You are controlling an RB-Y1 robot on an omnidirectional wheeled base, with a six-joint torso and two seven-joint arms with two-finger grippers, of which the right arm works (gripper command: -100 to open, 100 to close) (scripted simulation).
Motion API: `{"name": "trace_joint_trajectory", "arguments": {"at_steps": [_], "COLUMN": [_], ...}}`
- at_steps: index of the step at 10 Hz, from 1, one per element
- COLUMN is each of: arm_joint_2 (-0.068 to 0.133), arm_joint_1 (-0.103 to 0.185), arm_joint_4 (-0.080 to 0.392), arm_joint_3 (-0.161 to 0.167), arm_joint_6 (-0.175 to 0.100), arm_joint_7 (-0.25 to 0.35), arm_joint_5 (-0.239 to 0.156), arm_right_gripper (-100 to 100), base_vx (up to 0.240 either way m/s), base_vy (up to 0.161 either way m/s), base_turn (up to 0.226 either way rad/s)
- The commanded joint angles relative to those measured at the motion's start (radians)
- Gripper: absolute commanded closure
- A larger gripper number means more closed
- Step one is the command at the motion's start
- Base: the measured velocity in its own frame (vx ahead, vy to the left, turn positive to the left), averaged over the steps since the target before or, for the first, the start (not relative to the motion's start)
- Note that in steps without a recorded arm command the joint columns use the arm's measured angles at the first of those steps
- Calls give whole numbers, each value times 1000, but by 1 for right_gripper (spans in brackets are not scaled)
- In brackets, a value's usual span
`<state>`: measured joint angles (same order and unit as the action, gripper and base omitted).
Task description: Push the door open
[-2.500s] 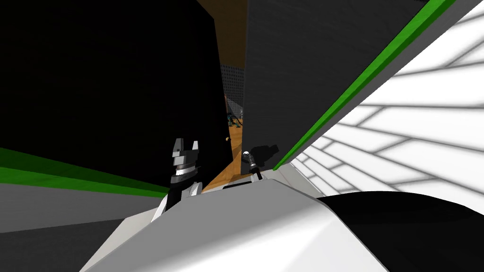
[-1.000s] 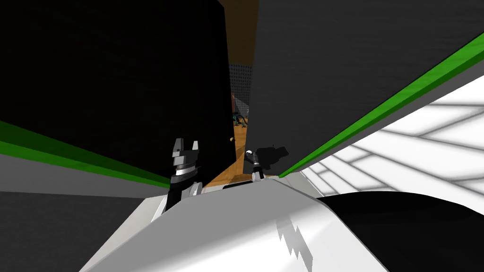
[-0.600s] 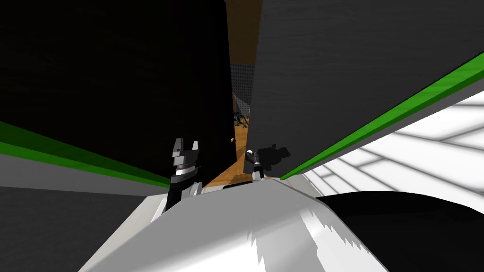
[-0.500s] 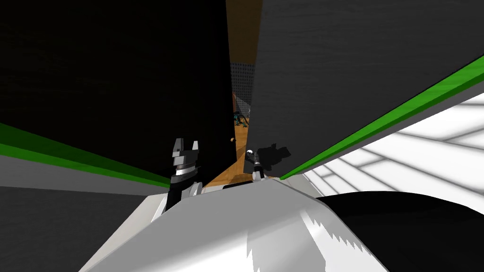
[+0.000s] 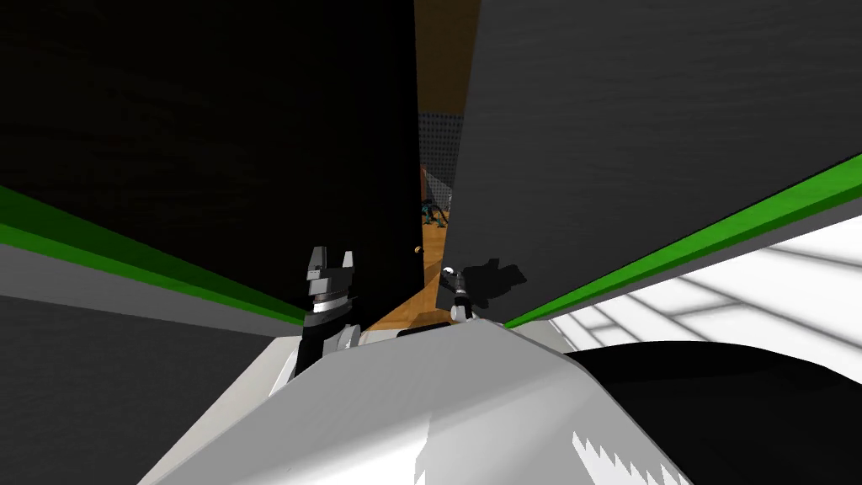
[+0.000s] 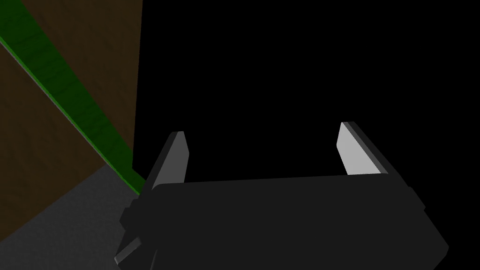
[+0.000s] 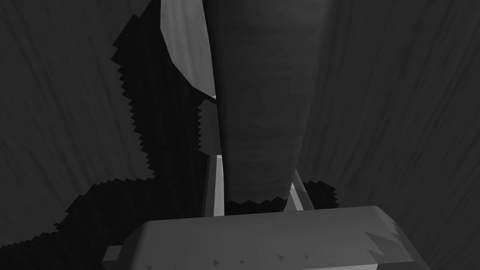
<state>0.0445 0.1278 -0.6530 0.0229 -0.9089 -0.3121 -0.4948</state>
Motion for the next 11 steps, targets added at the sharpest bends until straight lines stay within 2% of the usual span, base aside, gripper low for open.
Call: {"name": "trace_joint_trajectory", "arguments": {"at_steps": [1, 2, 3, 8, 11], "arm_joint_2": [8, 8, 5, 5, -6], "arm_joint_1": [27, 27, 31, 31, 41], "arm_joint_4": [13, 13, 17, 17, 29], "arm_joint_3": [-45, -45, -63, -63, -116], "arm_joint_6": [-31, -31, -40, -40, -66], "arm_joint_7": [-38, -38, -57, -57, -110], "arm_joint_5": [-43, -43, -66, -66, -134], "arm_right_gripper": [100, 100, 100, 100, 100], "base_vx": [81, 67, 62, 12, 54], "base_vy": [-51, -44, -17, -5, -27], "base_turn": [221, 65, 117, 12, 179]}}
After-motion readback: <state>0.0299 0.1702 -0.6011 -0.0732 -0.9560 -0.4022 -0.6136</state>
